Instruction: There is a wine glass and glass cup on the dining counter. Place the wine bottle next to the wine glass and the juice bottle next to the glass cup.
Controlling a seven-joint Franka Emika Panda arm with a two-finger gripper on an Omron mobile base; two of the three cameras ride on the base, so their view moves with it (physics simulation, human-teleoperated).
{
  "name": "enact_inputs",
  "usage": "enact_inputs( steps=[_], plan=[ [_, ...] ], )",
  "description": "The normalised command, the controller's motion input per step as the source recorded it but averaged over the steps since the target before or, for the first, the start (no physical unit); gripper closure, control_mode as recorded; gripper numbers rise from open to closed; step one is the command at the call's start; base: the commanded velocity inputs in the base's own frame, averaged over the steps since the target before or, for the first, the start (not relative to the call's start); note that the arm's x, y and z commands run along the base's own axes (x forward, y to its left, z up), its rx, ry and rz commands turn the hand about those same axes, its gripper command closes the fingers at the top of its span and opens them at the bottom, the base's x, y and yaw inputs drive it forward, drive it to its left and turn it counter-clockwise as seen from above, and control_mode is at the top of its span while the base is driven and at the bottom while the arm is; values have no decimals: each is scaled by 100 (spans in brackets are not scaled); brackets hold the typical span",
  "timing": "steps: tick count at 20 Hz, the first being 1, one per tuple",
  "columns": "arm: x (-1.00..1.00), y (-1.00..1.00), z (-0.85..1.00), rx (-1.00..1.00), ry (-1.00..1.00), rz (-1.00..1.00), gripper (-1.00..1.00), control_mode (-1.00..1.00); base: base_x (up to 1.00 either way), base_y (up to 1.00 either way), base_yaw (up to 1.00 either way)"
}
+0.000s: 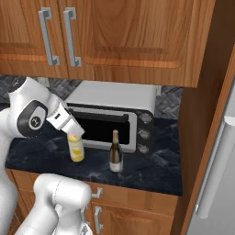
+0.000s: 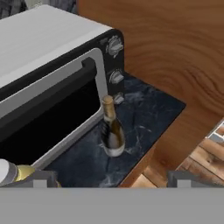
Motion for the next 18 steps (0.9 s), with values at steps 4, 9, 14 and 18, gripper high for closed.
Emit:
enact_inputs(
  steps=[4, 9, 14, 18],
  plan=[
    [-6, -3, -18, 0, -12, -23, -100, -100, 0, 0, 0],
    [-13, -11, -24, -2, -22, -13, -100, -100, 0, 0, 0],
    [-11, -13, -28, -3, -13, -9, -100, -100, 0, 0, 0],
    [0, -11, -17, 0, -1, -10, -100, -100, 0, 0, 0]
  ],
)
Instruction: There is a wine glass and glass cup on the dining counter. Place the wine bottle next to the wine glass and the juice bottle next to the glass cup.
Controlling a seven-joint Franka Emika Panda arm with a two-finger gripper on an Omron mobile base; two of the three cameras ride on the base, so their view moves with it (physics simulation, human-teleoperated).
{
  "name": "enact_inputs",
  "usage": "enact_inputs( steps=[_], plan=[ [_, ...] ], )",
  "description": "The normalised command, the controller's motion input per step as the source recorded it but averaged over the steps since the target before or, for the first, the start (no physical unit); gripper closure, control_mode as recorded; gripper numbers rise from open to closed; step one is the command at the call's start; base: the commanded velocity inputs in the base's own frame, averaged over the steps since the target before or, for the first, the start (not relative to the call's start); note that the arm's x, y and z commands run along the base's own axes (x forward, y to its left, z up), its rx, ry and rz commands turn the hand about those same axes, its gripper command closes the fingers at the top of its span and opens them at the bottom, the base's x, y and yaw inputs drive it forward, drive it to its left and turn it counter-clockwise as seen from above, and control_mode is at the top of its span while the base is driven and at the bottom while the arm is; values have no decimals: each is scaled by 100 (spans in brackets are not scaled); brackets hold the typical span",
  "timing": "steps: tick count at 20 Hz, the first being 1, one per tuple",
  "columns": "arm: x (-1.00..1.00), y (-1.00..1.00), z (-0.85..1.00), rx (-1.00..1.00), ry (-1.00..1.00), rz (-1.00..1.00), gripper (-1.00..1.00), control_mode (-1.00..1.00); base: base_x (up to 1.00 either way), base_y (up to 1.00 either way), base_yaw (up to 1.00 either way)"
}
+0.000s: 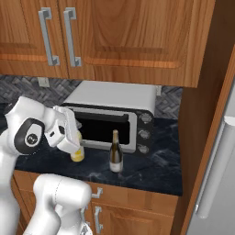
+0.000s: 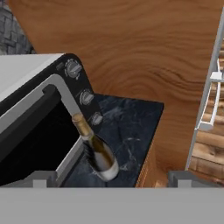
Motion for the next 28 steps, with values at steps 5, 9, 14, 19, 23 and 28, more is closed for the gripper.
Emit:
enact_inputs(
  steps=[5, 9, 14, 19, 23, 28],
  plan=[
    [0, -4, -15, 0, -2, -4, -100, -100, 0, 0, 0],
    [0, -4, -24, -1, -5, 0, -100, -100, 0, 0, 0],
    [3, -2, -27, -2, -7, 0, -100, -100, 0, 0, 0],
    [12, -4, -30, -6, -2, 0, -100, -100, 0, 0, 0],
    [10, -12, -28, -7, 0, 0, -100, -100, 0, 0, 0],
    [3, -24, -19, -1, 0, 1, -100, -100, 0, 0, 0]
  ],
)
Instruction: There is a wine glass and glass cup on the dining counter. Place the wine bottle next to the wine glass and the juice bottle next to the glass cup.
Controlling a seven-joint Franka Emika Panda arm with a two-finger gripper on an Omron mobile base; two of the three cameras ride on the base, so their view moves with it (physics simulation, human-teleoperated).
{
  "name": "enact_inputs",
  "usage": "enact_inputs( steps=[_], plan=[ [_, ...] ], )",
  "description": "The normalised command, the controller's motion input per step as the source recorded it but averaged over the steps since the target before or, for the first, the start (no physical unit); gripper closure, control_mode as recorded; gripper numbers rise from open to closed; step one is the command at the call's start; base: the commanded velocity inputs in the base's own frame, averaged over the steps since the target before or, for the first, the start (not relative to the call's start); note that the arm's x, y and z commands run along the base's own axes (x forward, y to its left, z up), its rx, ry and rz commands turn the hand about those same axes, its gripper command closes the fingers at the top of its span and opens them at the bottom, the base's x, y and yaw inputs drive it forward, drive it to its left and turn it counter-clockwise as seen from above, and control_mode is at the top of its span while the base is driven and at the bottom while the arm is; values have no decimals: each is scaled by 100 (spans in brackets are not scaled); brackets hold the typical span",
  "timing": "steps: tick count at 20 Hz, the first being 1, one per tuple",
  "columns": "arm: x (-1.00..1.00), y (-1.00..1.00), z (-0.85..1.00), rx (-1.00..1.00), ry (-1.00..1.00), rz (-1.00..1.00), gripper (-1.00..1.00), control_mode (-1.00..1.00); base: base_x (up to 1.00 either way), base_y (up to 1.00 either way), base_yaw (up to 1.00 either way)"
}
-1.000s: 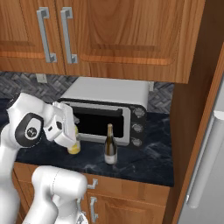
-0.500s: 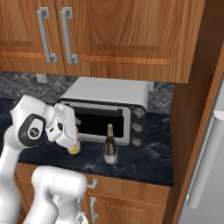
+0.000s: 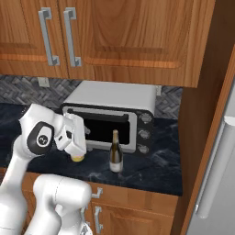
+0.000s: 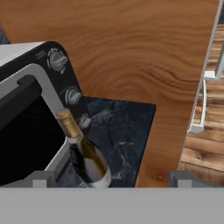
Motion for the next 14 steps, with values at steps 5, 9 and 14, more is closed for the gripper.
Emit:
enact_inputs(
  steps=[5, 9, 14],
  plan=[
    [4, -19, -9, 0, 0, 4, -100, -100, 0, 0, 0],
    [14, 0, -21, 0, -4, 0, -100, -100, 0, 0, 0],
    [19, 0, -22, 0, -4, 0, -100, -100, 0, 0, 0]
  ],
)
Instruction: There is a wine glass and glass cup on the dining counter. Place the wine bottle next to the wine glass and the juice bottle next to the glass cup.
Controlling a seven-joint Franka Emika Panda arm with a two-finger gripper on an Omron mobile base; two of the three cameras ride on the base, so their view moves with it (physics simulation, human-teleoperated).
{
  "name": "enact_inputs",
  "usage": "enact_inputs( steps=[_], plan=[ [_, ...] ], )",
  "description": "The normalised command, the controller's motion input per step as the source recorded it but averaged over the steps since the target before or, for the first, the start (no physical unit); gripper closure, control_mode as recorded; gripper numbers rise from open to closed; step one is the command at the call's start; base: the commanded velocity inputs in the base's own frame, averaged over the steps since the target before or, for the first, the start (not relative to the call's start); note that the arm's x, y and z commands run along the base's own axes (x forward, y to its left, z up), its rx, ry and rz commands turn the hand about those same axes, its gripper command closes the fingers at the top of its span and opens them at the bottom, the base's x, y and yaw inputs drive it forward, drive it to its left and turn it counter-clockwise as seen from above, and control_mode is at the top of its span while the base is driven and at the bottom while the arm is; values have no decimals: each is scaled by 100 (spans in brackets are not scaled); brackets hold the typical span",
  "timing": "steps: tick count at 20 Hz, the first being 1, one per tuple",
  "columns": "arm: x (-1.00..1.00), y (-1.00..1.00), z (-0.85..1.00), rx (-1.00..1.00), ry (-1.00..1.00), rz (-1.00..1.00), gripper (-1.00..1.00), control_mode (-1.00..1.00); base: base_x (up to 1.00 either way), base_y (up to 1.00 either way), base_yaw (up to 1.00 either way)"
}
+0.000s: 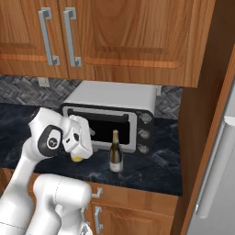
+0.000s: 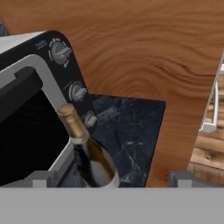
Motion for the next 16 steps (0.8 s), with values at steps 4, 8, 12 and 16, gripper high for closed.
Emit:
enact_inputs(
  steps=[4, 8, 12, 16],
  plan=[
    [10, -1, -16, -5, -7, 0, -100, -100, 0, 0, 0],
    [2, 0, -12, -4, -2, 0, -100, -100, 0, 0, 0],
    [4, 0, -6, -5, 0, -1, -100, -100, 0, 0, 0],
    [0, -3, -6, -2, 0, 0, -100, -100, 0, 0, 0]
  ],
)
